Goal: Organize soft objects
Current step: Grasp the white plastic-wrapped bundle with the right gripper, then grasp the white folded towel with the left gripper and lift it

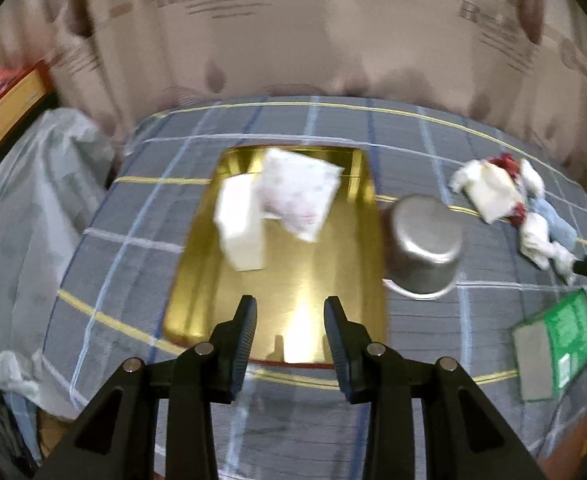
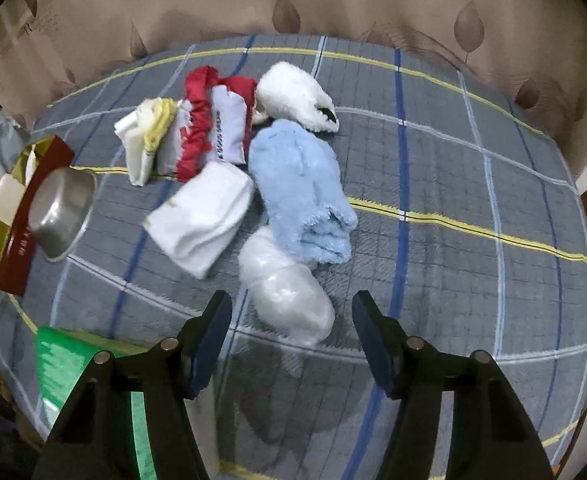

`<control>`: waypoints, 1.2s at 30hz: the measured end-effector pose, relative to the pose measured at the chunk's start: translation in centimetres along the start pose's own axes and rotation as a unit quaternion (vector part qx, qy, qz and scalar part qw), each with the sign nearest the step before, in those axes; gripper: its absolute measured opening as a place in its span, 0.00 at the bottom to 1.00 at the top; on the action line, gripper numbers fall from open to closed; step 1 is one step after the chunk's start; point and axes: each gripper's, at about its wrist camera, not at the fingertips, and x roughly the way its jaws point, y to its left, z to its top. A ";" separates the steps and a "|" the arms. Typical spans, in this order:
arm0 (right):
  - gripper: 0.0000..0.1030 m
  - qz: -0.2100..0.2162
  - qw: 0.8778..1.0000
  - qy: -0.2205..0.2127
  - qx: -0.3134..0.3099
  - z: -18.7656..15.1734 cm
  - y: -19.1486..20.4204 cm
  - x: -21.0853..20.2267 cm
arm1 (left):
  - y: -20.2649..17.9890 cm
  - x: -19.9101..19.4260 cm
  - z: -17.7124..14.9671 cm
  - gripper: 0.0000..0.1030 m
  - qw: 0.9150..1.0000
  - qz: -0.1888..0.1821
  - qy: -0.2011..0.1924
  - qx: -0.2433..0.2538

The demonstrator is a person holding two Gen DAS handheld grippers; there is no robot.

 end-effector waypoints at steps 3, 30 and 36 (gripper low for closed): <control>0.57 0.003 1.000 0.002 -0.009 0.0 0.1 1.1 | -1.9 0.1 0.8 0.34 1.000 -0.017 0.005 0.014; 0.34 0.067 0.994 -0.069 0.060 -3.0 -1.2 -2.4 | -23.6 4.4 5.6 0.49 0.970 -0.154 0.058 0.182; 0.34 0.078 0.983 -0.115 0.120 -4.7 -1.4 -6.0 | -27.7 6.6 6.2 0.50 0.962 -0.167 0.081 0.201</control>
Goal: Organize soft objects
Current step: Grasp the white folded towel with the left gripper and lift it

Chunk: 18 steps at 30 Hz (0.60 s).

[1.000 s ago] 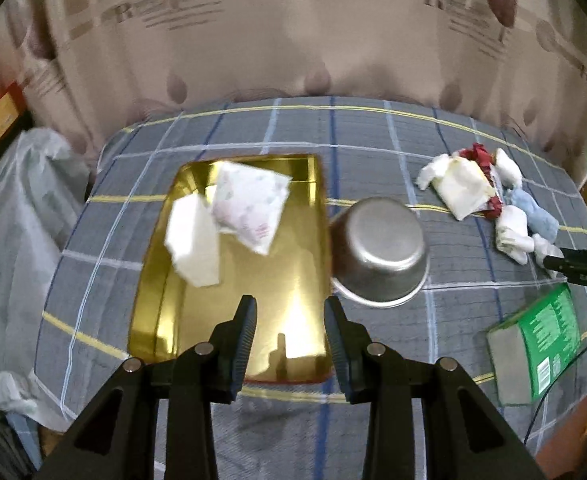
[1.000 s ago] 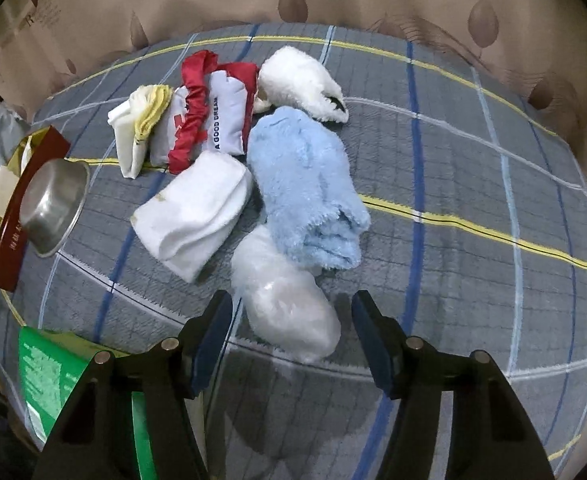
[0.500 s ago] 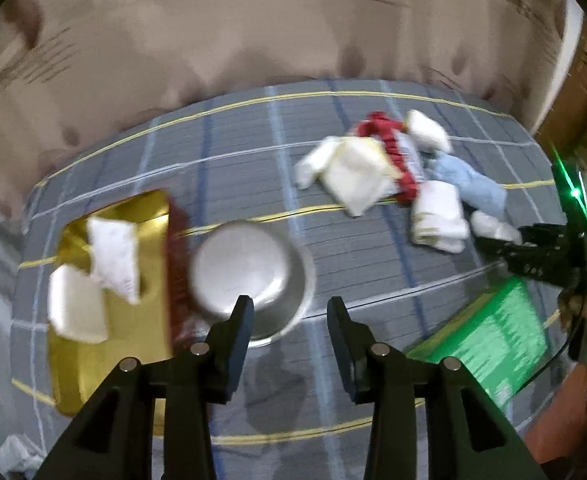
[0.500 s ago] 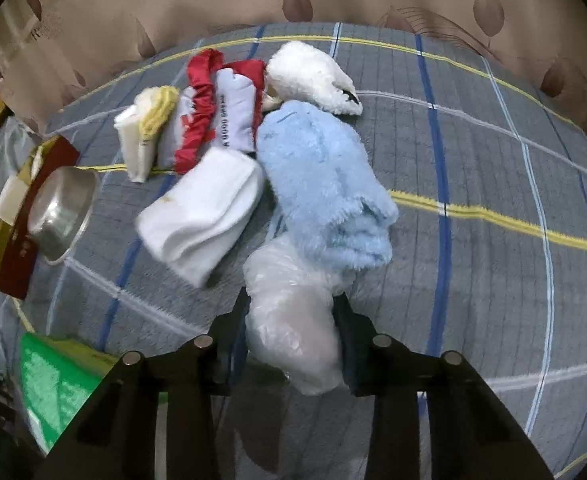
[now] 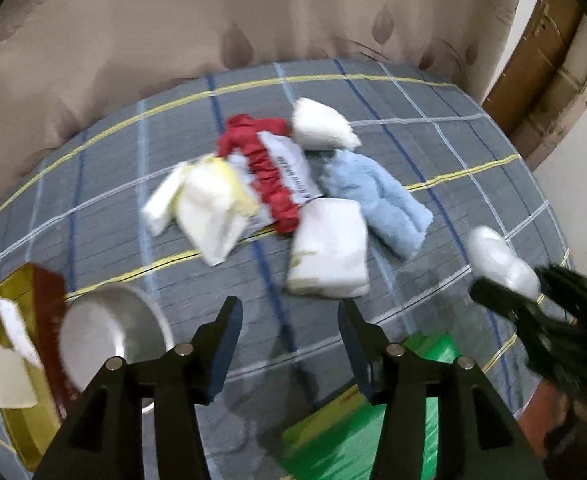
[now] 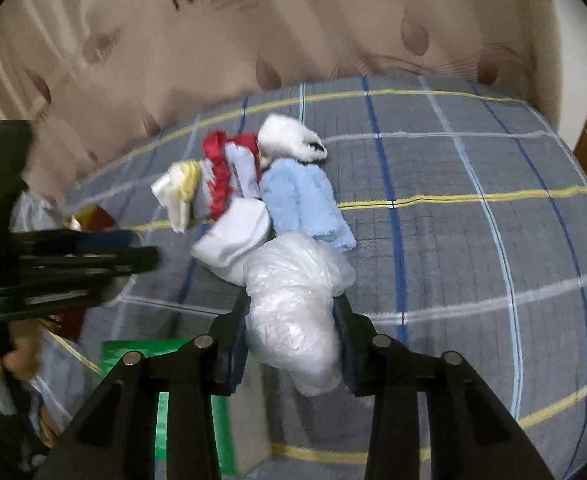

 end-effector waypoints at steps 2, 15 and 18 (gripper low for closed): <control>0.34 0.013 1.000 -0.013 0.017 -0.3 -0.1 -0.8 | -0.5 0.8 0.7 0.50 1.000 -0.013 0.008 0.001; 0.34 0.038 0.997 -0.051 0.042 -0.8 -0.1 -1.7 | -1.4 5.8 4.3 0.52 0.998 -0.035 0.037 -0.029; 0.34 0.040 0.997 -0.048 0.039 -1.0 -0.1 -1.5 | -1.3 7.2 4.5 0.53 0.997 -0.041 0.054 -0.036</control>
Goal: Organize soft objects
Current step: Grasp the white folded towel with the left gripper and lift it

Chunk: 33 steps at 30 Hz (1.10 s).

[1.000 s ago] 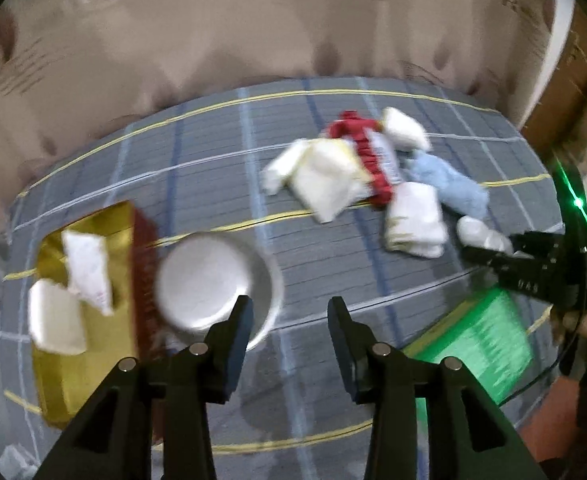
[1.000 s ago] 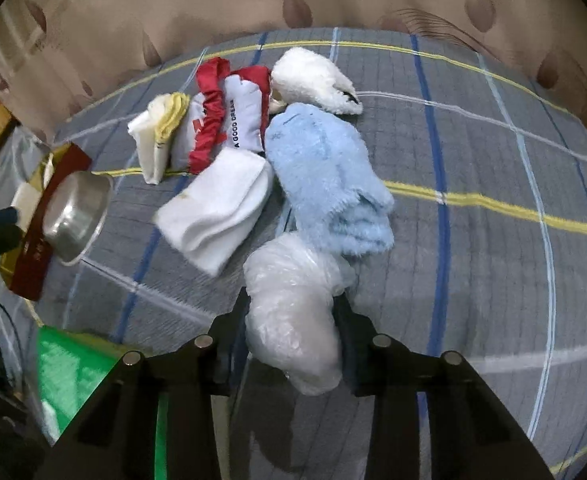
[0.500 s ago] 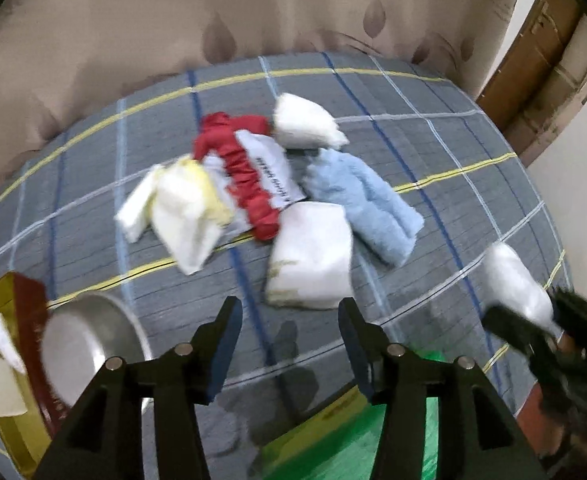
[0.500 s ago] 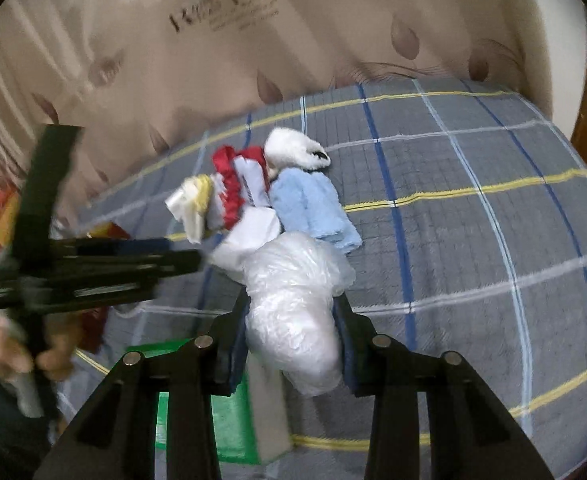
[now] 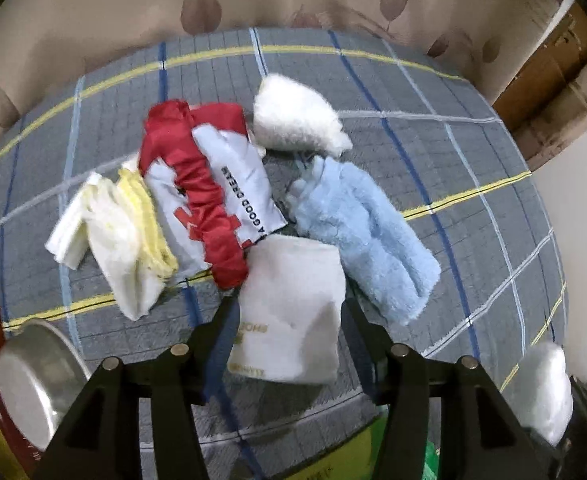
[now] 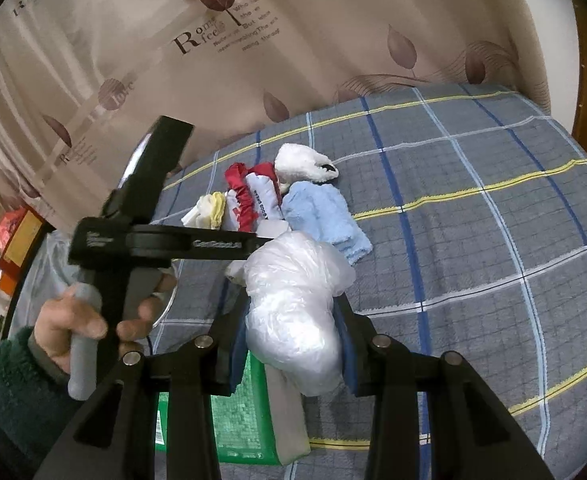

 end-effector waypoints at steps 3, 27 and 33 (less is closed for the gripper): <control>0.34 0.006 1.000 0.000 0.001 -0.1 -0.1 0.0 | 0.0 1.1 0.0 0.56 1.000 0.005 0.010 0.002; 0.34 0.001 1.000 -0.007 -0.015 -0.3 0.7 0.2 | 0.8 -2.9 -3.2 0.37 1.000 -0.017 -0.009 0.002; 0.34 -0.006 1.000 -0.009 -0.025 -0.7 1.3 0.3 | 2.9 -5.6 -5.2 0.37 1.000 -0.011 -0.016 -0.020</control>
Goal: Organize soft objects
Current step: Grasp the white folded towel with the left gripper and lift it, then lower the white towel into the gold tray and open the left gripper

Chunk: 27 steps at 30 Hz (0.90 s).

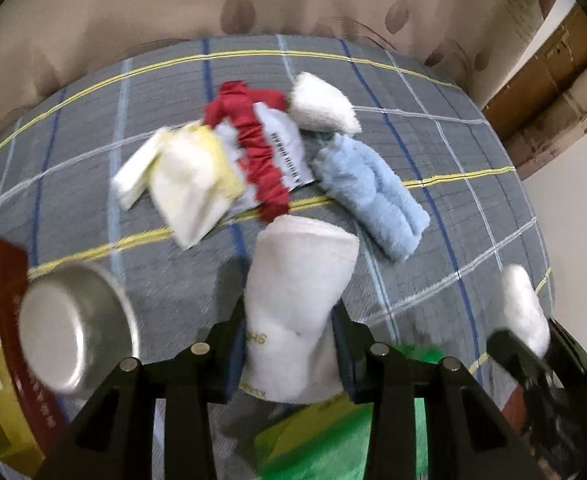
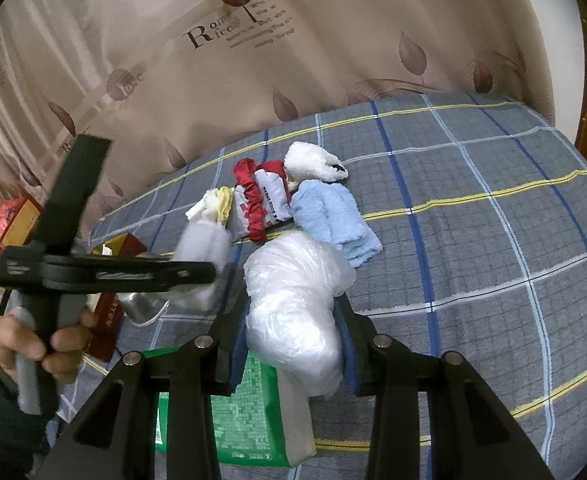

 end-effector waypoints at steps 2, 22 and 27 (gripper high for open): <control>0.34 -0.004 1.000 -0.002 -0.001 -0.1 0.0 0.0 | 0.9 -1.4 -0.9 0.37 1.000 -0.001 -0.007 -0.009; 0.35 0.018 1.000 -0.002 -0.013 -0.6 2.1 0.1 | 19.0 -13.1 -6.5 0.37 0.975 0.135 -0.089 -0.155; 0.35 0.021 1.000 -0.011 -0.017 -0.6 2.5 -0.2 | 23.2 -12.5 -5.8 0.37 0.966 0.154 -0.092 -0.188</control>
